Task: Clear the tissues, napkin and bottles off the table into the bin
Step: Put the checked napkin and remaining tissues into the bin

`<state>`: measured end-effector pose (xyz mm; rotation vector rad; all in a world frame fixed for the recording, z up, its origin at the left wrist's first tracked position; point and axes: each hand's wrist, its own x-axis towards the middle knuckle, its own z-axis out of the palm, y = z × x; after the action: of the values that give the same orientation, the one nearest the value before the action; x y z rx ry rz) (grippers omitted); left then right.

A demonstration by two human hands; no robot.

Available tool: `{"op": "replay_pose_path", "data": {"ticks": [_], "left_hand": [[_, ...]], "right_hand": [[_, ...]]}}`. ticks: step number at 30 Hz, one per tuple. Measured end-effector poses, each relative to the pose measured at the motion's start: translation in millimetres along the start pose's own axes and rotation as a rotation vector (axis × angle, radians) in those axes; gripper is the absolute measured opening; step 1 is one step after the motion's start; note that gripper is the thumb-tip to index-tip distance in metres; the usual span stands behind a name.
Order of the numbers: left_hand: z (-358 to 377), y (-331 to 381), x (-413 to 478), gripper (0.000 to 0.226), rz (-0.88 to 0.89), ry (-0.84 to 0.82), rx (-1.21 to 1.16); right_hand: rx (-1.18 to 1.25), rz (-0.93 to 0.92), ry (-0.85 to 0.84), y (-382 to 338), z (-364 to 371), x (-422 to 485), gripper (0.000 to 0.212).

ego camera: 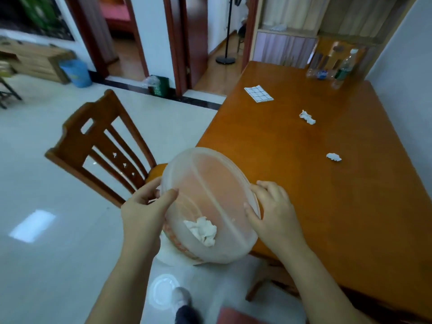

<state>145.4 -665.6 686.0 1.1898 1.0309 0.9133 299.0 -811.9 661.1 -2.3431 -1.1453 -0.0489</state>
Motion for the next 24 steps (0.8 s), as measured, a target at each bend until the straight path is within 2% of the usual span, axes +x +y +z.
{"op": "replay_pose_path", "data": {"ticks": [10,19,24], "left_hand": [[-165,-14,-32,0.025,-0.053,0.24,-0.106],[-363,-21,-9,0.028,-0.059,0.38,-0.122],[-451,-25,23,0.031,-0.06,0.486,-0.138]], "right_hand": [[-0.006,-0.274,-0.147,-130,57,-32,0.037],[0.057,-0.411,-0.318,-315,158,-69,0.038],[0.092,-0.435,-0.37,-394,210,-72,0.038]]}}
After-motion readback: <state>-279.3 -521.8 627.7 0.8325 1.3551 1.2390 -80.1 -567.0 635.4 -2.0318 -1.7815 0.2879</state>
